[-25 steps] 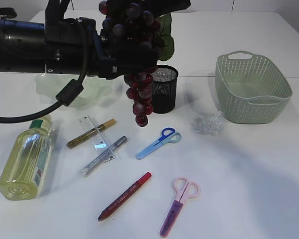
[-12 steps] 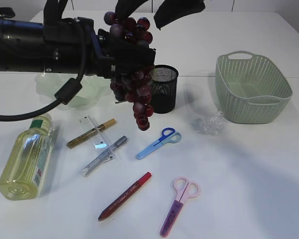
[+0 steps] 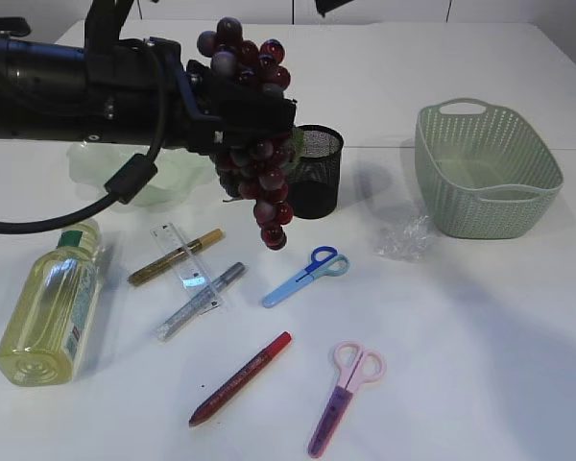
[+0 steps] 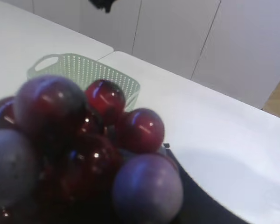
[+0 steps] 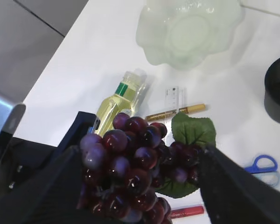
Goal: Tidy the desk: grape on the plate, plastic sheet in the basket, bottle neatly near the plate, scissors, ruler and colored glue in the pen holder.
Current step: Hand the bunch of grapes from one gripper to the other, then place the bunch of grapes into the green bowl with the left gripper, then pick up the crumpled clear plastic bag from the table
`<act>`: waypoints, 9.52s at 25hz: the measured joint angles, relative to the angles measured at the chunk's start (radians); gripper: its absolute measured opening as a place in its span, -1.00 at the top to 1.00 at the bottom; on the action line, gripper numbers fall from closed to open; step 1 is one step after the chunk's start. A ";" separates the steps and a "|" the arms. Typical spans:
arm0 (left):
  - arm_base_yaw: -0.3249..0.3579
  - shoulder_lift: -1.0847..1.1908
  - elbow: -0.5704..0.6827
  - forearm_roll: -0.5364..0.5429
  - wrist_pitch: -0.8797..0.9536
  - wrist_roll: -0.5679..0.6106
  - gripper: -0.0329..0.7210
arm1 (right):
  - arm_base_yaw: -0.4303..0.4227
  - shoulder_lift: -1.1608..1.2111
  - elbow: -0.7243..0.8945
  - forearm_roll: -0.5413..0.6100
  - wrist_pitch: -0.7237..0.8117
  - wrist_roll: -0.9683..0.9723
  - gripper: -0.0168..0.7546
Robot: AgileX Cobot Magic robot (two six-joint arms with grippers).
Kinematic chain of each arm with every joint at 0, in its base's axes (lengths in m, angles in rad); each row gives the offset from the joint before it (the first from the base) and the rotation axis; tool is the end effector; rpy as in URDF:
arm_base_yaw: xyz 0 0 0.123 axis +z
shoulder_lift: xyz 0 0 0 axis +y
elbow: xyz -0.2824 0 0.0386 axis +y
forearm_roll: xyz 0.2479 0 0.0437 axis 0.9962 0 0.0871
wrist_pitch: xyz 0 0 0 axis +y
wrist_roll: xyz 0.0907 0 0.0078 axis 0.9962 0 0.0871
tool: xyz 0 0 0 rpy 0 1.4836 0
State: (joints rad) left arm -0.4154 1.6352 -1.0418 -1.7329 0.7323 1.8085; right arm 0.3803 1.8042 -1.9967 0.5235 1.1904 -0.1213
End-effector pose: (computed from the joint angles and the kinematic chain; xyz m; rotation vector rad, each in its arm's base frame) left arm 0.2965 -0.1965 0.2758 0.8901 1.7400 -0.9546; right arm 0.3468 0.1842 0.4180 -0.5751 2.3857 0.7967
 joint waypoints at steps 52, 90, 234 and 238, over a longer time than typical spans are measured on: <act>0.061 0.002 -0.422 1.762 0.127 -1.872 0.63 | -0.082 0.000 -0.016 -0.436 0.068 0.046 -0.57; 0.207 0.580 -0.848 1.893 -0.150 -1.940 0.62 | -0.082 0.000 -0.016 -0.497 0.068 0.047 -0.56; 0.134 -0.567 -0.024 1.889 -0.063 -1.936 -0.35 | -0.082 -0.104 1.021 -0.032 -1.005 0.202 -0.56; 0.134 -0.567 -0.024 1.889 -0.063 -1.936 -0.35 | -0.085 -0.076 0.981 -0.022 -0.970 0.202 -0.56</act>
State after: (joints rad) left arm -0.2813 1.0682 -1.0653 0.1562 0.6692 -0.1271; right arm 0.2949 1.7279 -1.0156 0.5019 0.2204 0.0802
